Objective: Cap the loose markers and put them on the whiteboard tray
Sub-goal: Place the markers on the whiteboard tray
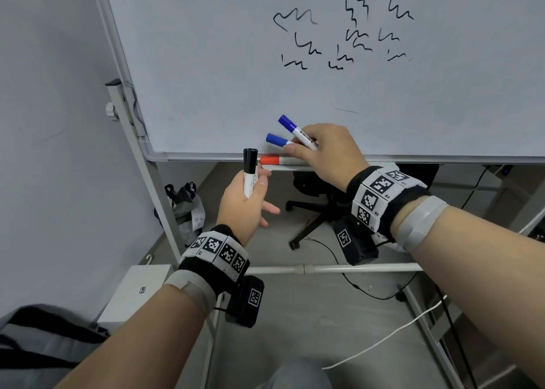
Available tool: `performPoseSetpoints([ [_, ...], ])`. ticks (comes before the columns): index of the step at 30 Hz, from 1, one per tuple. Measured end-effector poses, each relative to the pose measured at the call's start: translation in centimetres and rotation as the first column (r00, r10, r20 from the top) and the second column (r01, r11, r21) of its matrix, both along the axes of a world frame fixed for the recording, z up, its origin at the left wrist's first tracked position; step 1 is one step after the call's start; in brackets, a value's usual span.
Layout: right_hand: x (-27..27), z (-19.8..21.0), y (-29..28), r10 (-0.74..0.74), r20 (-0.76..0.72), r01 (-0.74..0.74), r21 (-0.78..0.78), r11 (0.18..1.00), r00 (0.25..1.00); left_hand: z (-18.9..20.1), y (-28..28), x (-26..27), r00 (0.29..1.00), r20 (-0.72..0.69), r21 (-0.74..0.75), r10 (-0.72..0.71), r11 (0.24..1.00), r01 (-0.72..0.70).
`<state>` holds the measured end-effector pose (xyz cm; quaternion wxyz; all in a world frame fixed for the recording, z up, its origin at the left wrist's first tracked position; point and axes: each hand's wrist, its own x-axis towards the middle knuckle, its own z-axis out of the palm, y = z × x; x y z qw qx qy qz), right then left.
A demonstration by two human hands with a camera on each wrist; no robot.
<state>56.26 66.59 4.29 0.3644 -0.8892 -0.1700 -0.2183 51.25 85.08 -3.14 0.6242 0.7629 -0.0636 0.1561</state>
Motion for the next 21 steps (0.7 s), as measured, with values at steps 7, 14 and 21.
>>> performPoseSetpoints([
  [7, 0.1, -0.3, -0.4, 0.014, 0.018, -0.010, -0.196, 0.980, 1.000, -0.2, -0.1, -0.1, 1.000, 0.007, 0.003, 0.016, 1.000, -0.016],
  [14, 1.1, -1.0, 0.6, -0.092, 0.082, 0.111, -0.271, 0.956, 0.992, -0.2, 0.1, 0.1, 1.000, -0.008, -0.012, 0.010, 1.000, -0.010],
  [21, 1.0, -1.4, 0.9, -0.041, 0.045, 0.048, -0.156, 0.987, 0.998, -0.5, 0.4, 0.5, 1.000, 0.010, -0.030, 0.014, 0.999, -0.013],
])
